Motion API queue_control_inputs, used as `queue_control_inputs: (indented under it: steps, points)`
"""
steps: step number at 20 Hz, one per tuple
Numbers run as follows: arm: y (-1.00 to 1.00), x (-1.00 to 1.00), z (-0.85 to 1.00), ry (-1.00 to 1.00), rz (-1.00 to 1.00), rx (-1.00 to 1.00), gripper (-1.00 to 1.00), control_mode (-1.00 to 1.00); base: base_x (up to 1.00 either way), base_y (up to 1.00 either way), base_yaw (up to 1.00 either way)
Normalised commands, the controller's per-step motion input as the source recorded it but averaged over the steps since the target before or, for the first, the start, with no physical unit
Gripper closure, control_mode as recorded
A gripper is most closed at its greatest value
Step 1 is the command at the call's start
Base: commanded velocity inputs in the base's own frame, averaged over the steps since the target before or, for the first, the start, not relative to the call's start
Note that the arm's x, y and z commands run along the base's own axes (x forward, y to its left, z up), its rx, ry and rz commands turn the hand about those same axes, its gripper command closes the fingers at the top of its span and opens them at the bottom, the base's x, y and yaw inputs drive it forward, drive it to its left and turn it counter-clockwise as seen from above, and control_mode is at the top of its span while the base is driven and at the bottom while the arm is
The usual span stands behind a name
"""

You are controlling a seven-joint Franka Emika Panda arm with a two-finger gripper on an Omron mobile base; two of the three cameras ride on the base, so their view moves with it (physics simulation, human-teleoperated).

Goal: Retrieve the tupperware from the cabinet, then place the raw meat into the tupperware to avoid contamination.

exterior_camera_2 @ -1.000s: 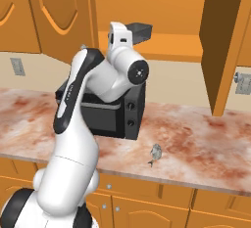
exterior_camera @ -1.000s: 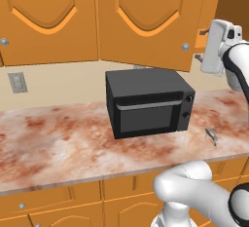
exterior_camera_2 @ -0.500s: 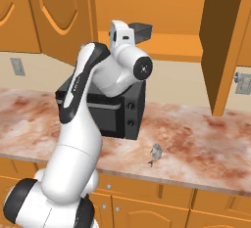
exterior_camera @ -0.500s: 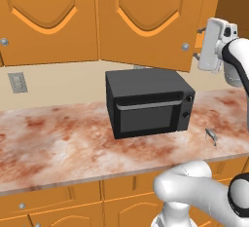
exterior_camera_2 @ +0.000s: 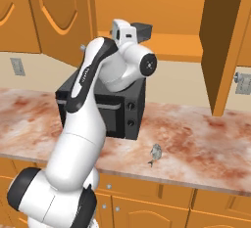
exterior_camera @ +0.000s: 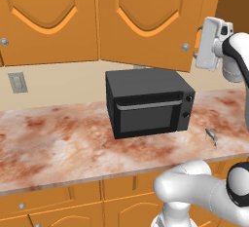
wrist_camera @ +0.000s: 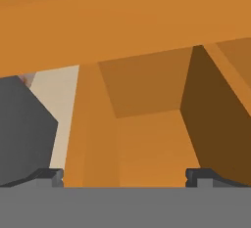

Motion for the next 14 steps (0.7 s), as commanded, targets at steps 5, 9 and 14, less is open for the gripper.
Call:
queue_control_inputs:
  steps: [5, 9, 14]
  points:
    - [0.04, 0.05, 0.0, 0.0, 0.01, 0.0, -1.0, -1.0, 0.0, 0.0, 0.0]
    - [0.17, 0.0, 0.0, 0.0, 0.04, 0.0, -1.0, -1.0, 0.0, 0.0, 0.0]
    - [0.16, 0.05, 0.0, 0.0, 0.04, 0.0, -1.0, -1.0, 0.0, 0.0, 0.0]
